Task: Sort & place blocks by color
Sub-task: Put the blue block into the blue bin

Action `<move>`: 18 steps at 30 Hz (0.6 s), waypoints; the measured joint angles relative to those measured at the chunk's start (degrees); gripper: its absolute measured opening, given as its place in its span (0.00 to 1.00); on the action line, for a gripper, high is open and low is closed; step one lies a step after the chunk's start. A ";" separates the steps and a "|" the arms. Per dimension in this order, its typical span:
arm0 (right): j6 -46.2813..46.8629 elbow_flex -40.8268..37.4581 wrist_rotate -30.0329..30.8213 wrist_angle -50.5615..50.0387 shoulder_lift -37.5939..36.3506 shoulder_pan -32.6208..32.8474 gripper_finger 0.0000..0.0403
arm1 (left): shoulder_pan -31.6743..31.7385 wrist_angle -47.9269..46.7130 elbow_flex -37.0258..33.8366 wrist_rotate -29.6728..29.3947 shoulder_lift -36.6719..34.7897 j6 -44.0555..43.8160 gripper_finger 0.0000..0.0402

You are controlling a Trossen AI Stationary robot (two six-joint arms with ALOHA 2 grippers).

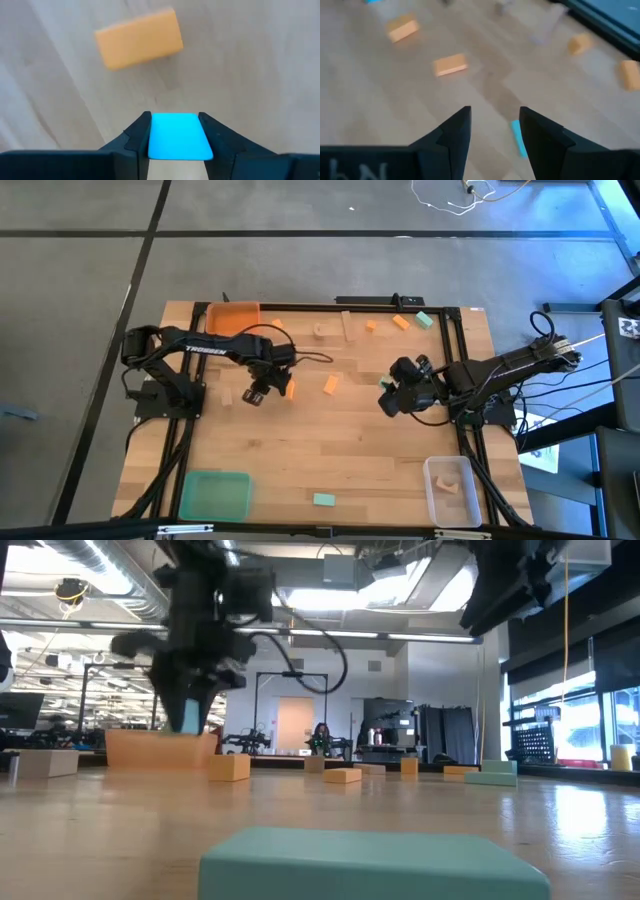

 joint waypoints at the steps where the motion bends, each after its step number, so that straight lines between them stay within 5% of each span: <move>1: -2.20 0.00 -1.72 1.37 0.00 -0.01 0.42 | -0.30 -1.23 1.45 0.26 -0.03 -2.81 0.31; 11: -19.60 0.00 -16.39 16.63 -0.02 -0.84 0.42 | -8.62 -12.27 12.66 2.15 -0.07 -24.58 0.31; 18: -26.21 0.00 -18.55 19.14 -0.04 -2.93 0.42 | -19.56 -16.65 15.54 2.94 -0.09 -41.48 0.31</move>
